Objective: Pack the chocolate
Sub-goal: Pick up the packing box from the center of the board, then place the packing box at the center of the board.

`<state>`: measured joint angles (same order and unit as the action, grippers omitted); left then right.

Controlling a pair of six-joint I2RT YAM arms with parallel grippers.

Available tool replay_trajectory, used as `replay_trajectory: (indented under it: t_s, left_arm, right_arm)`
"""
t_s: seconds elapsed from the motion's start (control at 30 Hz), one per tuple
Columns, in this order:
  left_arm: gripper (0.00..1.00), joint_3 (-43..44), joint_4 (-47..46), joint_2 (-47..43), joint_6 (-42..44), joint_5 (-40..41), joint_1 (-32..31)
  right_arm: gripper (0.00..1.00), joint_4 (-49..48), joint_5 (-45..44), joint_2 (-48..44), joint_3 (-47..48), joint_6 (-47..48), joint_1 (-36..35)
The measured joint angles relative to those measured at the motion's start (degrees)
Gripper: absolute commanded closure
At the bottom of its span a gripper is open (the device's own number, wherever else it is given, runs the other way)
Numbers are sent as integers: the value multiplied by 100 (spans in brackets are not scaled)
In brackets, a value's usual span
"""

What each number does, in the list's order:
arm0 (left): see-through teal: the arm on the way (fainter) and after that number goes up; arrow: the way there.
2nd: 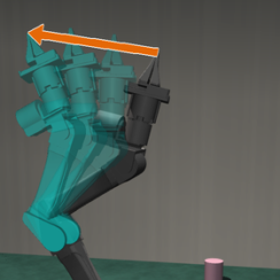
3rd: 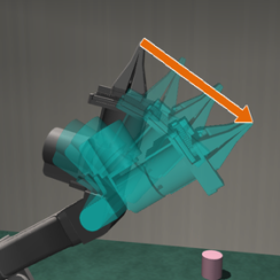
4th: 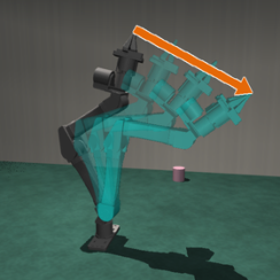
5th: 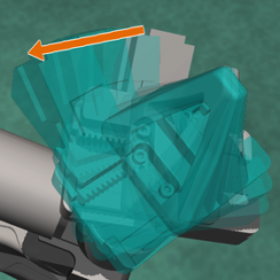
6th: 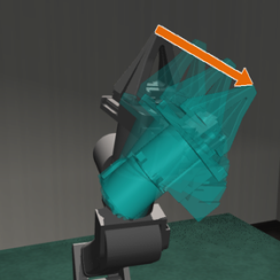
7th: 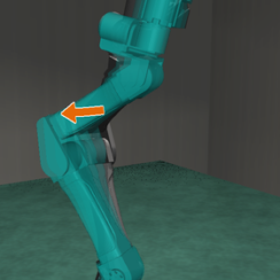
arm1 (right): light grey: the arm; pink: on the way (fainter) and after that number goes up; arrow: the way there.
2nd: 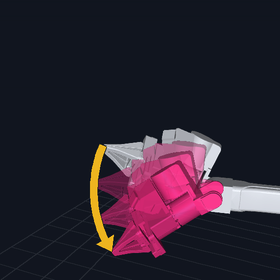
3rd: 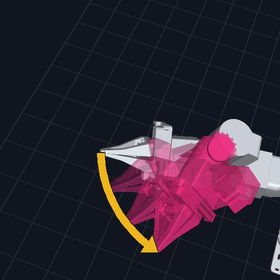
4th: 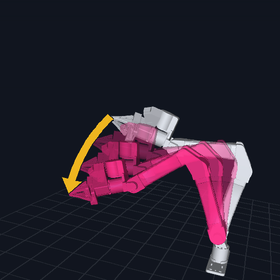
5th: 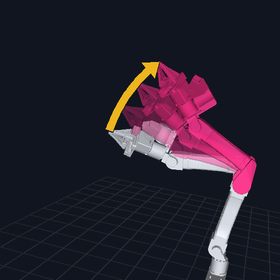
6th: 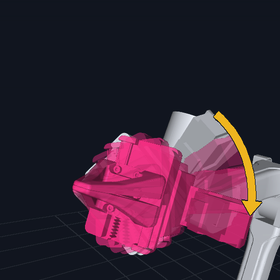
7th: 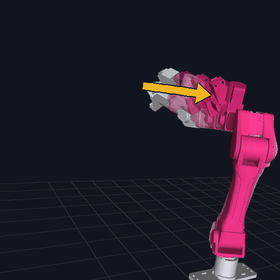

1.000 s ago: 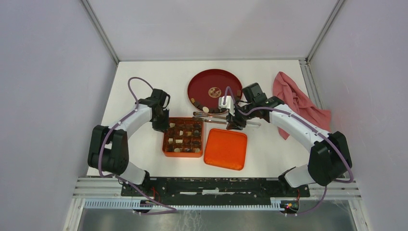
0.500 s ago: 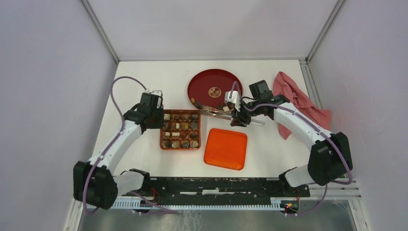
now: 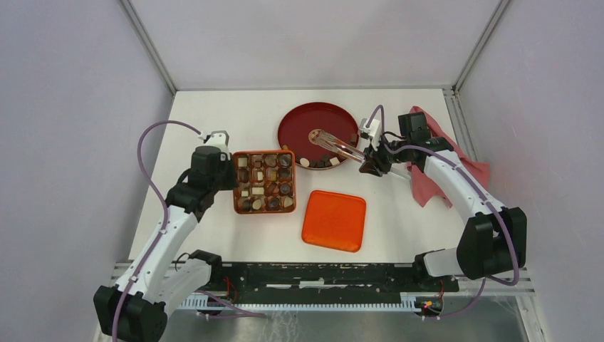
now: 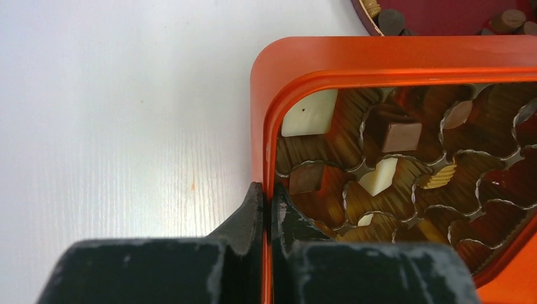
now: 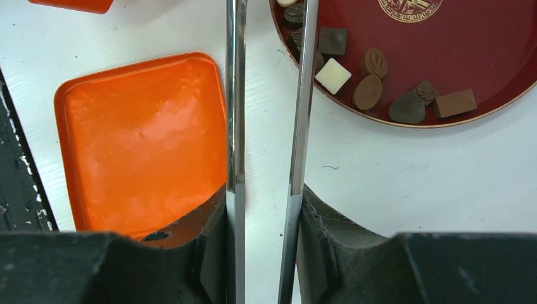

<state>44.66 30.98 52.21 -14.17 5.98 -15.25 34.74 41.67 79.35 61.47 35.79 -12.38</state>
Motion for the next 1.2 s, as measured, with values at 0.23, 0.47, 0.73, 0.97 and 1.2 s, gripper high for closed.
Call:
replay_trajectory:
  t_s: [0.23, 0.47, 0.73, 0.97, 1.2]
  left_arm:
    - [98, -258, -249, -557, 109, 57, -26]
    - [98, -476, -570, -1071, 302, 133, -26]
    - [98, -527, -645, -1130, 361, 142, -26]
    - [98, -422, -494, -817, 352, 138, -26]
    - [98, 76, 181, 487, 155, -9, -22]
  right_arm:
    - [60, -4, 83, 22, 0, -57, 0]
    - [60, -55, 83, 66, 0, -114, 0]
    - [60, -85, 81, 122, 0, -149, 0]
    - [60, -87, 81, 122, 0, -151, 0]
    - [60, -87, 83, 122, 0, -155, 2]
